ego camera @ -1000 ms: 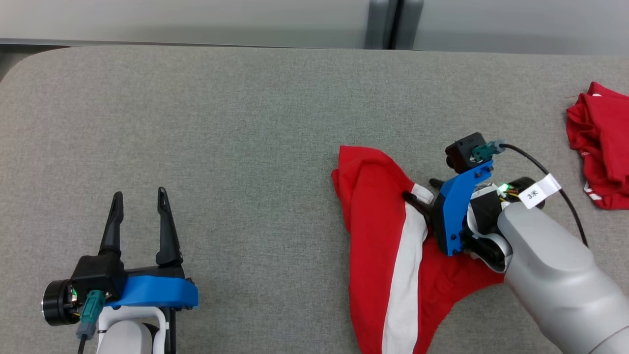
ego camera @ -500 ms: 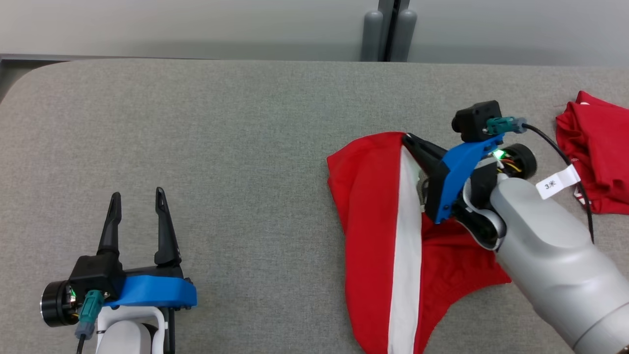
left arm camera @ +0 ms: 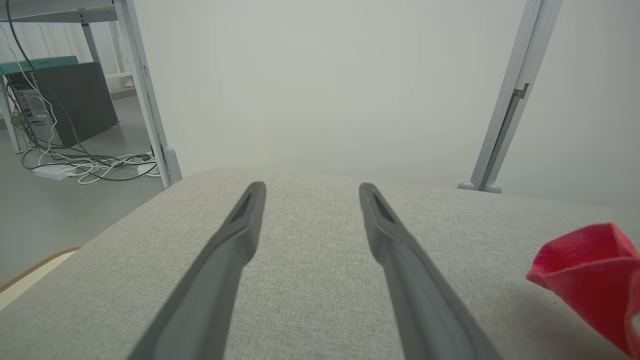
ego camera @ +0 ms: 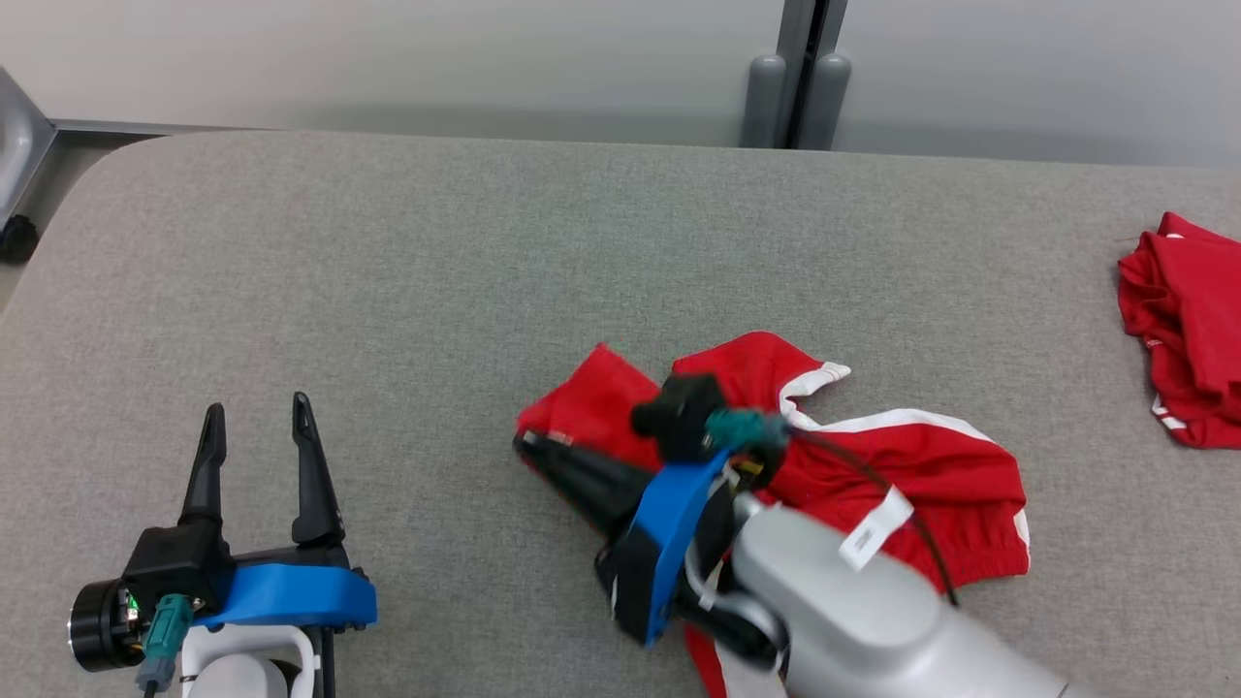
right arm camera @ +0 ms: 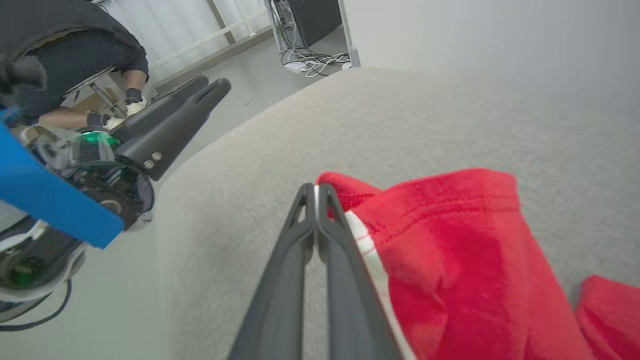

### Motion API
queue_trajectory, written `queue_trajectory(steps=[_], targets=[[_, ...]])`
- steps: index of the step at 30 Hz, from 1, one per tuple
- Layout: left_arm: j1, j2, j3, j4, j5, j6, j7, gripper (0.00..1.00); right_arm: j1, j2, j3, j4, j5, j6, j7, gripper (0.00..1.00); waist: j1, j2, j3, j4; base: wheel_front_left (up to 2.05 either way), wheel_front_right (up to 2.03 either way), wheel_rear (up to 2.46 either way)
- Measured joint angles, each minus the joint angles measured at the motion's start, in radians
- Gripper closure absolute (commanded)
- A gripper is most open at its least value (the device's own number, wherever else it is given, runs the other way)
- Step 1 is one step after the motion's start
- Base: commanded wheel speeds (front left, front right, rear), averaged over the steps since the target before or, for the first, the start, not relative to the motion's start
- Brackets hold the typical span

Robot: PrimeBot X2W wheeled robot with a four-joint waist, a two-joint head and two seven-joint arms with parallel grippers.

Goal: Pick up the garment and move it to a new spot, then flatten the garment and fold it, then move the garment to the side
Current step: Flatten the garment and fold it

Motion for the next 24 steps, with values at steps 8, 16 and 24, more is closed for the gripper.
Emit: queue_trajectory(steps=[8,16,24], targets=[[0.004,0.0,0.005,0.003,0.0,0.005,0.0,0.0,0.04,0.022,0.079,0.013,-0.007,0.0,-0.076,0.0,0.0,0.0,-0.007,-0.012,0.0,0.0,0.0],[0.038,0.001,0.032,0.003,0.009,-0.004,0.0,0.0,0.013,-0.104,-0.049,0.017,-0.009,0.0,-0.14,0.0,0.0,0.0,-0.039,-0.067,0.0,0.0,0.0],[0.059,0.0,0.043,-0.012,0.017,-0.005,0.0,0.0,0.104,-0.309,-0.202,-0.017,-0.057,0.0,-0.15,0.0,0.0,0.0,-0.058,-0.122,0.0,0.0,0.0]])
